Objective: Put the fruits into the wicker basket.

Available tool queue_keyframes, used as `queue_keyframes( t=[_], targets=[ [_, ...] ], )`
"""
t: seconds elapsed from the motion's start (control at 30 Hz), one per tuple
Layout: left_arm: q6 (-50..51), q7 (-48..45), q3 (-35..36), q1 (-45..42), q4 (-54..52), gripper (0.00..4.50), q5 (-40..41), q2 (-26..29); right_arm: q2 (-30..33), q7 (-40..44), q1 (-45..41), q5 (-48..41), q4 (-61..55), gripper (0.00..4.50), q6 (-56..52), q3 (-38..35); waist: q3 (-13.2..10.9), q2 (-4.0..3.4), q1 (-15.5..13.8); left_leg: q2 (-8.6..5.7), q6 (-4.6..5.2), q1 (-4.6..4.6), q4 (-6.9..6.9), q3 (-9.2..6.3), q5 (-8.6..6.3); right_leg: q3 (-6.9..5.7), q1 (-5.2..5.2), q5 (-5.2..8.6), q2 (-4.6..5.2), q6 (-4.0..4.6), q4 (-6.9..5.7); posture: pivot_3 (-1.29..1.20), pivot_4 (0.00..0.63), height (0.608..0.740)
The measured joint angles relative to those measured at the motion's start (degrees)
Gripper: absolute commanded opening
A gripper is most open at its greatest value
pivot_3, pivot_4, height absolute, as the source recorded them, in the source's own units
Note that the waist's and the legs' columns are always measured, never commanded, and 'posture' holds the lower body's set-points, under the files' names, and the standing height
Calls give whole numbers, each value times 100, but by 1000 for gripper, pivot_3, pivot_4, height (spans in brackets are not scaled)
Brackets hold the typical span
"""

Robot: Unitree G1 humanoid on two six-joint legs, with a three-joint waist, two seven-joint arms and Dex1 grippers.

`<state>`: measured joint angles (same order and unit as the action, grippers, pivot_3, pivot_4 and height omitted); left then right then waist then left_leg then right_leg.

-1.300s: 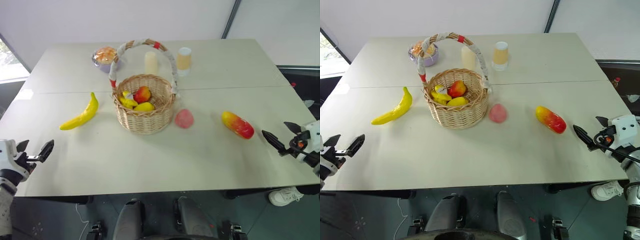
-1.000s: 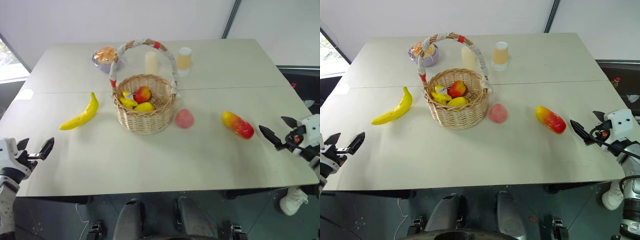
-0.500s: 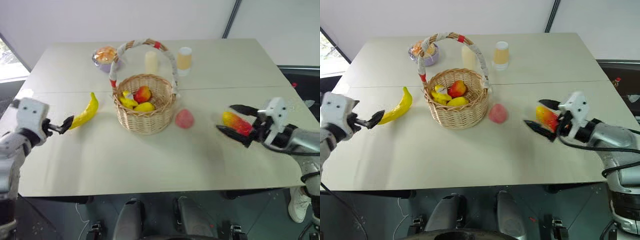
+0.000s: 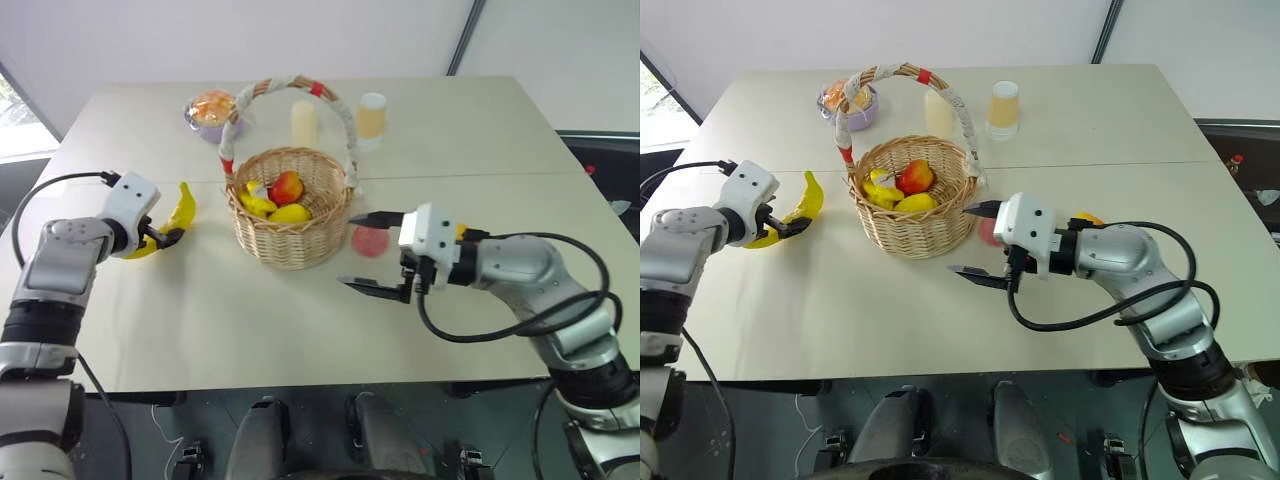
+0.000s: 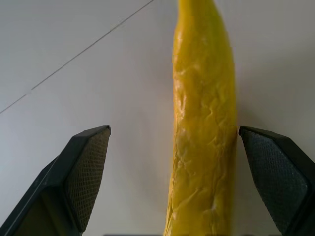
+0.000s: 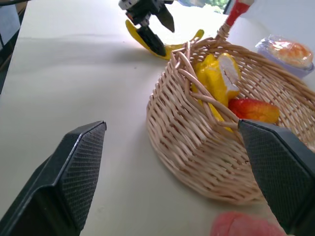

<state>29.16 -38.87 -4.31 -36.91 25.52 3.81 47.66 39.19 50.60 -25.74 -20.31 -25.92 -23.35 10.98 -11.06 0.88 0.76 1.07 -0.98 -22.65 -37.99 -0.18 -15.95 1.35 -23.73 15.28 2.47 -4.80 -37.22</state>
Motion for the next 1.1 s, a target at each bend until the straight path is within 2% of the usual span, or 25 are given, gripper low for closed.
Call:
queue_keyframes(
  t=[0.23,0.43,0.47,0.5,0.63,0.73,0.83,0.93,1.03,1.1],
  targets=[
    [-200,-309,-111,-491,739,4500,-160,-215,-391,-21,-282,449,280,4472,317,276,1,1,-2,-6,-1,-2,-4,-6,1,-2,-3,0,8,-1,-11,0,150,740],
    [-295,-432,-34,-528,936,1666,-178,-334,-478,-24,-357,682,388,4500,499,336,1,1,3,-7,-3,0,-9,-9,2,-2,-2,-1,10,-2,-19,0,150,740],
    [-292,-426,13,-505,942,1240,-177,-335,-495,-24,-369,698,389,4500,507,336,1,1,14,-6,-2,2,-9,-11,2,-1,-3,-1,10,-1,-22,0,150,740],
    [-288,-417,64,-481,942,1035,-176,-335,-510,-24,-376,717,393,4500,509,336,1,1,25,-6,-2,3,-9,-13,2,0,-4,-1,9,-1,-24,0,150,740],
    [-113,-254,356,-356,881,994,-80,-325,-574,-13,-444,776,467,4500,509,336,1,2,35,-5,-2,3,-9,-14,2,1,-7,-1,9,-1,-27,0,150,740],
    [202,-255,884,105,280,994,230,-151,-574,-7,-484,779,488,4500,505,308,0,4,43,1,-3,-8,-9,-14,2,4,-21,-1,11,-1,-30,0,150,740],
    [655,-705,1759,951,-1266,994,993,162,-438,10,-516,771,492,4500,488,158,2,8,27,18,-13,-65,-20,-14,8,5,-81,-1,20,-1,-43,0,150,740],
    [1069,-1344,2390,1805,-3140,994,1946,394,-346,32,-487,743,502,4500,482,-101,3,10,-29,8,-15,-75,-20,-19,9,2,-86,-1,41,0,-44,0,150,740],
    [1370,-1466,2375,1773,-4487,994,2619,343,-262,48,-485,644,588,4500,469,-326,4,11,-104,-6,-20,-67,-22,-25,12,-1,-70,-2,48,0,-40,0,150,740],
    [1439,-1206,1981,1275,-4892,994,2707,55,-240,48,-500,614,704,4500,435,-431,4,11,-136,-15,-22,-57,-26,-23,16,0,-56,-4,42,-5,-41,0,150,740]
  ],
)
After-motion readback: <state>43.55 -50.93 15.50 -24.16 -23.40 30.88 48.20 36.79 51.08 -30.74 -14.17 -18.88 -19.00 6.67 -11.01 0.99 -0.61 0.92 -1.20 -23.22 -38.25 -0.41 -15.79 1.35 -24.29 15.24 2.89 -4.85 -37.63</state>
